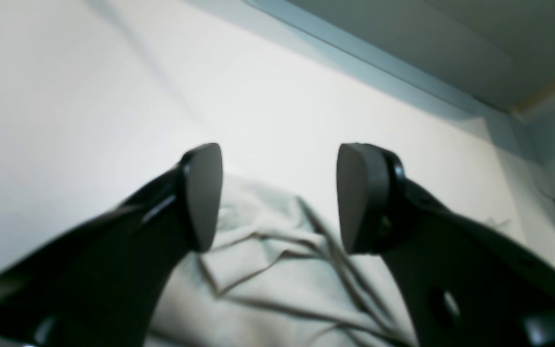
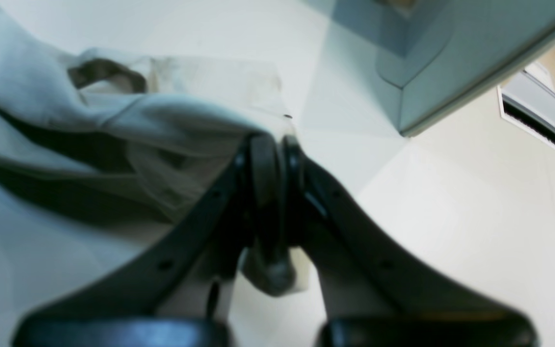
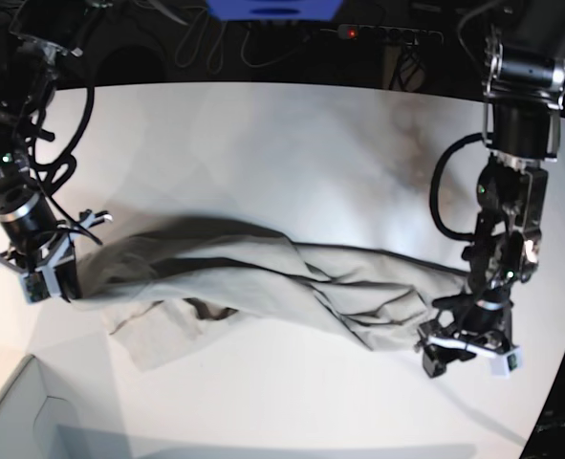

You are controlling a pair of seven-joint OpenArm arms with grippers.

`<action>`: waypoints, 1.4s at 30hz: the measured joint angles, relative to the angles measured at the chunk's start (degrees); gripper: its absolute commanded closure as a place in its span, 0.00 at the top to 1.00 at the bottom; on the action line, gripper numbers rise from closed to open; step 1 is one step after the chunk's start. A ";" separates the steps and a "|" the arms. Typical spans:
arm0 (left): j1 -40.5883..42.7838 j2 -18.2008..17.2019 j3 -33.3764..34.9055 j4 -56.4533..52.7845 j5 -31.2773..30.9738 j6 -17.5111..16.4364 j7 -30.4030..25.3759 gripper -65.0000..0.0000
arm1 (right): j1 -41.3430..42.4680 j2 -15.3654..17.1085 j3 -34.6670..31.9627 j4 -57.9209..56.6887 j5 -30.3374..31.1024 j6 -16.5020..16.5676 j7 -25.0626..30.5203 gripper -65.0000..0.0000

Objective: Layout the t-shirt on the table in an organized manner, then fold the t-shirt properly
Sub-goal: 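Lift the shirt with both grippers and fold it toward the right gripper, then lift the beige shirt high with both grippers and shake it out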

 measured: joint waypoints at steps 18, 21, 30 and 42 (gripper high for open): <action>-4.52 5.38 0.59 -20.74 0.59 -0.42 0.00 0.56 | -2.51 -0.33 0.00 -0.26 0.02 0.00 0.17 0.00; -6.25 5.35 2.19 -25.03 0.76 0.20 -0.09 0.56 | -3.15 -0.31 0.04 -0.26 -0.02 0.00 0.00 0.00; -8.74 6.16 2.60 -29.07 0.42 0.00 -5.25 0.56 | -3.06 -0.31 0.22 -0.26 -0.04 0.00 -0.04 0.00; -9.53 6.34 2.60 -29.66 0.42 -0.02 -5.09 0.56 | -3.04 -0.31 0.22 -0.26 -0.02 0.00 0.00 0.00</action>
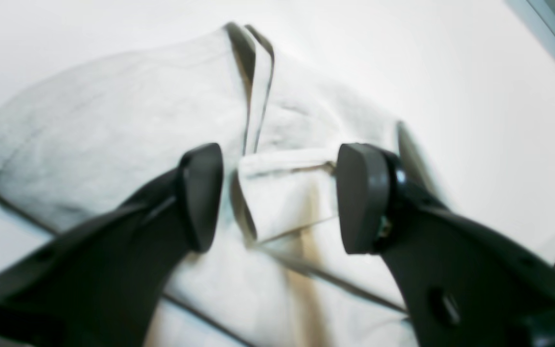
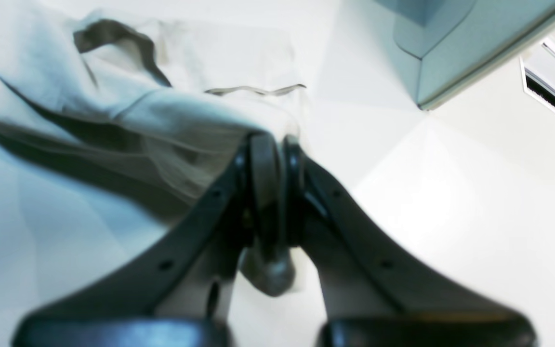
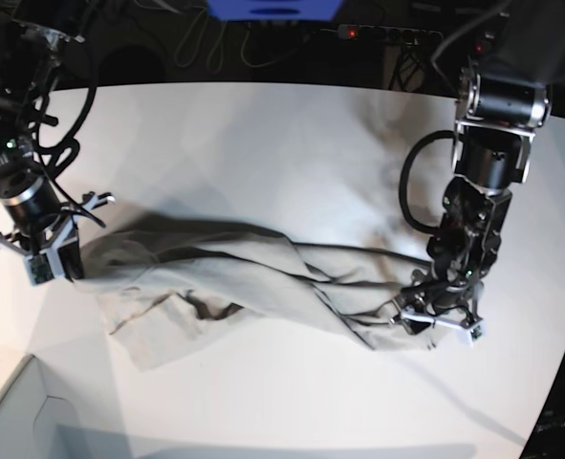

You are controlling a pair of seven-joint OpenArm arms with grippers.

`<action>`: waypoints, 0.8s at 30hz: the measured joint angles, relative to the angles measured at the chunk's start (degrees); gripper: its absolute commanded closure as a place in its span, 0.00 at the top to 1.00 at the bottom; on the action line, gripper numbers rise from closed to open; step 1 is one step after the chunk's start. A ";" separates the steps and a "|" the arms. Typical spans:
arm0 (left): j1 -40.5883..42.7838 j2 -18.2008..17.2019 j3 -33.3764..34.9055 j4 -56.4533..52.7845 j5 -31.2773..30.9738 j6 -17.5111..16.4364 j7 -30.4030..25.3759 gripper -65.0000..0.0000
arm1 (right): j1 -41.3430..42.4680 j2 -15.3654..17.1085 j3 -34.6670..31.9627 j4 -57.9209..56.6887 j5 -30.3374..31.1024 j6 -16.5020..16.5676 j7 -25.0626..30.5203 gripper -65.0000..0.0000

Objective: Layout the t-shirt on the table in an organized manner, then fold the t-shirt properly
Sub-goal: 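Lift the beige shirt high with both grippers and shake it out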

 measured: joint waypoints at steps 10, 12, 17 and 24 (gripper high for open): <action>-0.85 1.95 -0.07 -5.07 0.00 -0.20 -0.46 0.22 | -0.02 0.04 0.09 0.00 0.00 0.00 -0.02 0.00; -1.11 1.88 -0.22 -7.10 0.00 -0.11 -0.22 0.08 | 0.00 0.07 0.11 0.00 0.02 0.00 0.04 0.00; -1.64 1.90 -0.39 -6.40 -0.46 0.04 -0.04 0.00 | -0.83 0.07 0.11 0.00 0.00 0.00 -0.02 0.00; 3.06 1.46 -0.39 11.78 -0.66 0.59 0.09 0.00 | -0.96 0.15 0.09 0.02 0.04 -0.02 0.04 0.00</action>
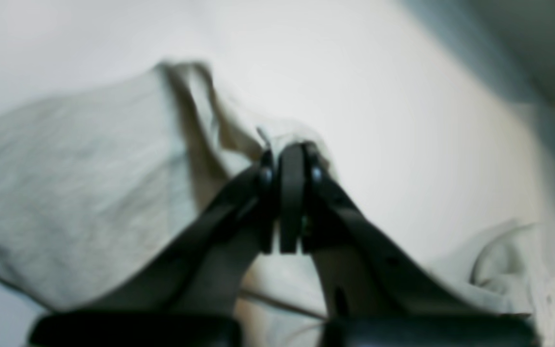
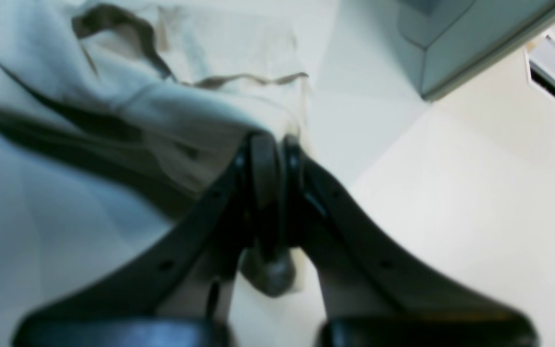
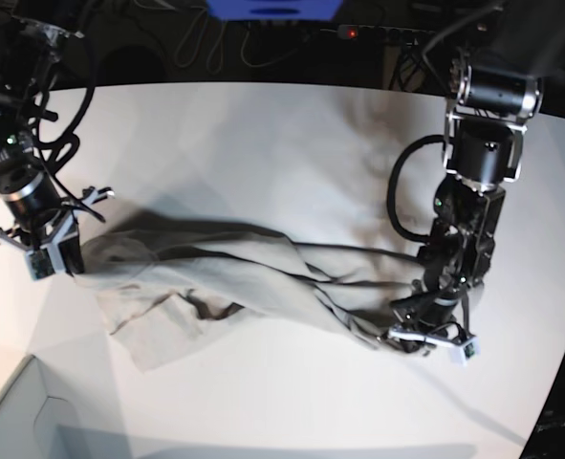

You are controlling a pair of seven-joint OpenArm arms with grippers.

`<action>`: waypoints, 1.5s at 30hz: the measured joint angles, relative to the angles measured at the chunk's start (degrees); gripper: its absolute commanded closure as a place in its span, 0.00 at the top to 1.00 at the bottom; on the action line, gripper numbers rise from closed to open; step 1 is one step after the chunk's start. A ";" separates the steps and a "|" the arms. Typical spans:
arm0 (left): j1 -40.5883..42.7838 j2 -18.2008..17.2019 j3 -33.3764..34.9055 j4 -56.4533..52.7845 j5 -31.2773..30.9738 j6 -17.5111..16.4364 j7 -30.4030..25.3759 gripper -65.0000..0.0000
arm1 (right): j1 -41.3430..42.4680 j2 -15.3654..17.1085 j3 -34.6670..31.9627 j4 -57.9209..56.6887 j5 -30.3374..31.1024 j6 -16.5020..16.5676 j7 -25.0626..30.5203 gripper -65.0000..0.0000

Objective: Layout the t-shirt on the table in an organized manner, then fold the t-shirt properly
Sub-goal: 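Lift the beige shirt high with both grippers and shake it out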

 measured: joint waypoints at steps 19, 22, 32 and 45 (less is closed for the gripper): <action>33.48 -5.49 -20.15 51.49 -0.11 -0.26 0.07 0.00 | -5.90 -0.26 5.27 1.75 0.61 0.02 0.28 0.00; 40.85 -4.72 -22.32 55.21 0.02 -0.22 0.39 0.00 | -9.44 -0.02 5.16 3.72 1.01 0.04 0.87 0.00; 53.16 2.01 -32.63 56.54 0.00 -1.03 1.46 0.00 | -16.65 -0.31 5.05 5.64 1.31 0.02 0.83 0.00; 24.17 -2.45 -29.07 51.12 0.35 -1.27 20.11 0.00 | 4.85 -0.11 2.38 3.98 0.42 -0.13 -0.11 0.00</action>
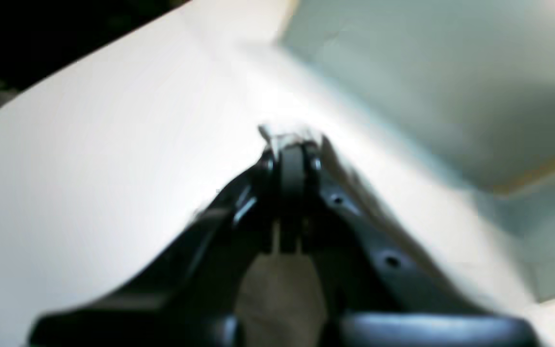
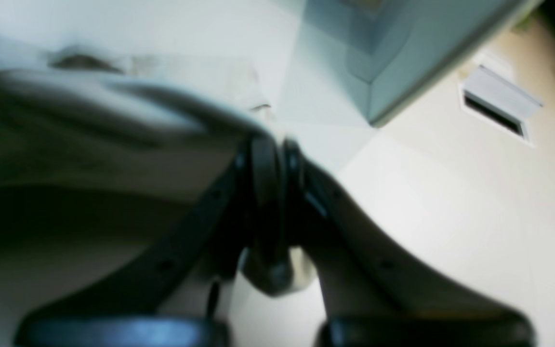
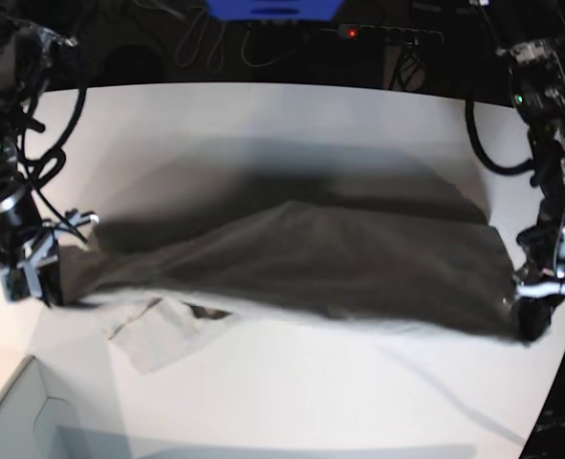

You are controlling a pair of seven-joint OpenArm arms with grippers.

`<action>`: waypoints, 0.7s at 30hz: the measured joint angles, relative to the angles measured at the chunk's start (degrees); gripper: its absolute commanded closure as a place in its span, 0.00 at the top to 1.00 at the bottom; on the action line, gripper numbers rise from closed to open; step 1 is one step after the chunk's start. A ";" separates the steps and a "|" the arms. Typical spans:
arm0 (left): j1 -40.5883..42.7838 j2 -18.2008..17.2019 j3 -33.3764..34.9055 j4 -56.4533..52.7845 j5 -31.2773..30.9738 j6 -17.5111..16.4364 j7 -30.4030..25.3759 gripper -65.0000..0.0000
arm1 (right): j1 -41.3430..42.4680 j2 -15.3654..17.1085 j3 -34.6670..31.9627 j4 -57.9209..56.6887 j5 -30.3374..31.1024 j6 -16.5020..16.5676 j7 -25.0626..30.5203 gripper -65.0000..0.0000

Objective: Layout the t-shirt on the table in an organized manner, then fold the t-shirt properly
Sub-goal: 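Lift the beige shirt high with both grippers and shake it out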

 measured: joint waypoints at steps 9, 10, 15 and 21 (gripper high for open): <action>-31.28 -6.03 12.09 -24.39 0.39 0.57 3.04 0.00 | 28.61 0.94 -0.55 -14.14 -1.88 -0.20 -0.90 0.00; -35.17 -6.69 14.05 -27.80 0.63 0.76 2.71 0.00 | 32.15 1.16 -1.22 -15.76 -3.96 -0.04 -1.92 0.00; -51.89 -6.84 21.40 -37.68 0.31 0.39 -0.70 0.00 | 49.59 0.90 -3.19 -24.94 -10.08 -0.02 -2.62 0.00; -64.61 -6.86 25.86 -43.58 0.52 1.16 -4.70 0.00 | 67.60 2.08 -3.69 -36.20 -11.15 -0.09 -2.84 0.00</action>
